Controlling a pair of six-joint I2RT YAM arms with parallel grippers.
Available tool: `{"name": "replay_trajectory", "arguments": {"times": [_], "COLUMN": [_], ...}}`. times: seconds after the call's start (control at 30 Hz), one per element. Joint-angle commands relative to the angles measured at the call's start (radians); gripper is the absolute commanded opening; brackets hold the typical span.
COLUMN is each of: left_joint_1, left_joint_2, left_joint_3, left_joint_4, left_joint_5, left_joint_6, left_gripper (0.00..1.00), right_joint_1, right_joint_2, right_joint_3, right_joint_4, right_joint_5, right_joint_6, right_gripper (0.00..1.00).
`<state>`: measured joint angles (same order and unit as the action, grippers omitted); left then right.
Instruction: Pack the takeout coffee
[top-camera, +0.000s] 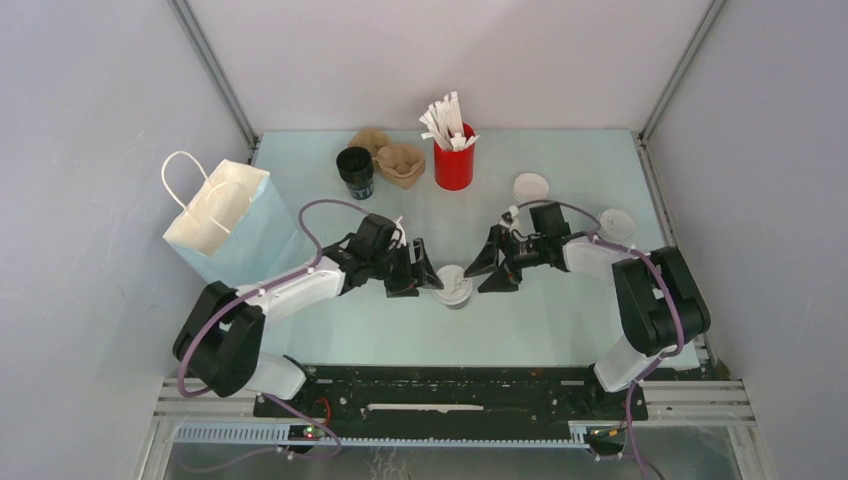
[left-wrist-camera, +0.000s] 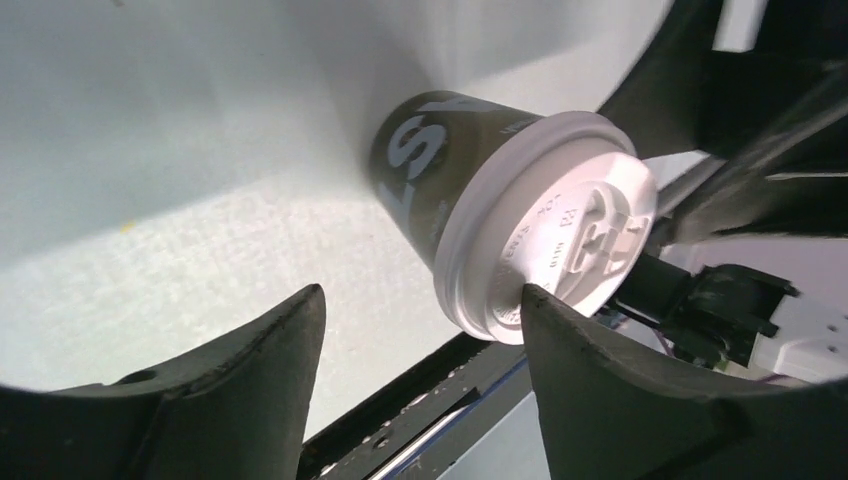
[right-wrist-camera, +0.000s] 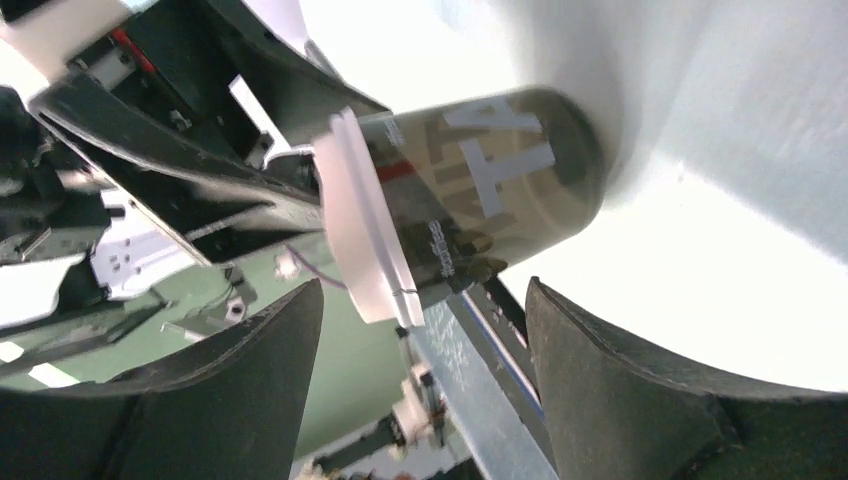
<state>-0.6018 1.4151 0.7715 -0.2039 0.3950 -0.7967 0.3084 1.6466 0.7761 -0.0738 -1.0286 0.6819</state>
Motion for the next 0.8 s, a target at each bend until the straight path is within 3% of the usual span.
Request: {"name": "replay_trajectory", "arguments": {"times": [0.0, 0.1, 0.27, 0.4, 0.77], "left_joint_1": [0.003, 0.003, 0.002, 0.004, 0.005], "left_joint_2": [-0.031, -0.066, -0.104, -0.197, -0.477], "left_joint_3": [0.106, 0.178, 0.267, 0.296, 0.243], "left_joint_4": [-0.202, -0.203, -0.208, -0.279, -0.397], "left_joint_5": [-0.084, -0.055, -0.003, -0.068, -0.206], "left_joint_6": [0.083, 0.071, 0.064, 0.09, 0.065], "left_gripper": [0.8, 0.92, 0.94, 0.95, 0.98], "right_joint_1": [-0.007, 0.034, 0.129, 0.239, 0.483], "right_joint_2": [-0.063, -0.088, -0.148, -0.161, 0.025], "right_joint_3": [0.168, 0.32, 0.456, 0.544, 0.8], "right_joint_4": [-0.318, -0.566, -0.755, -0.854, -1.012], "right_joint_5": [0.174, 0.381, 0.632, 0.838, 1.093], "right_joint_6": [-0.163, -0.309, -0.386, -0.416, -0.464], "right_gripper": [0.85, 0.89, 0.95, 1.0, 1.0]}}
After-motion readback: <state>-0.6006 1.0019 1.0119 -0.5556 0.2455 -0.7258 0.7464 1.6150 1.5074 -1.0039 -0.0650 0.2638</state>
